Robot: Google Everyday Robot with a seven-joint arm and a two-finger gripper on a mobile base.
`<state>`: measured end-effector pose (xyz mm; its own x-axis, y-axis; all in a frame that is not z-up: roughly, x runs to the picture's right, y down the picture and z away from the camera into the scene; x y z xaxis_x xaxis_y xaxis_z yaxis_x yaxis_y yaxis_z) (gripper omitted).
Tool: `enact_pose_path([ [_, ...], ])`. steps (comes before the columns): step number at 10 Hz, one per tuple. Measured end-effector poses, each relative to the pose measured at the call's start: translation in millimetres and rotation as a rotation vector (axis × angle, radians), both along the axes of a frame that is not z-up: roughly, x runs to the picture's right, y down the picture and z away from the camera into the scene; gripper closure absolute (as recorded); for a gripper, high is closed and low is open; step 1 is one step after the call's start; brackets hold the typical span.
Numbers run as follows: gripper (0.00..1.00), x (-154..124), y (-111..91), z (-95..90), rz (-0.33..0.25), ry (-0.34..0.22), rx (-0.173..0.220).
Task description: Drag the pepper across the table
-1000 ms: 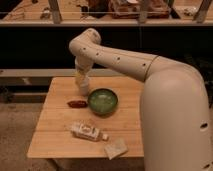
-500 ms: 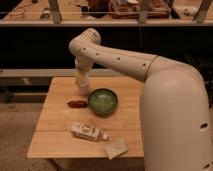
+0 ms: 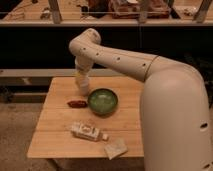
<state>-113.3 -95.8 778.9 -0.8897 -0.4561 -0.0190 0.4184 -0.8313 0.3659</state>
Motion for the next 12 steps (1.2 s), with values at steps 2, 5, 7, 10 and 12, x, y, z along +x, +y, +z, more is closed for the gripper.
enact_pose_path([
  [2, 0.2, 0, 0, 0.1, 0.0, 0.0, 0.0],
  [5, 0.2, 0, 1, 1.4, -0.001, 0.001, -0.001],
  [7, 0.2, -15, 12, 16.9, -0.04, -0.005, -0.001],
  [10, 0.2, -29, 30, 45.0, -0.092, -0.006, -0.003],
  [12, 0.2, -36, 41, 57.7, -0.134, -0.012, -0.009],
])
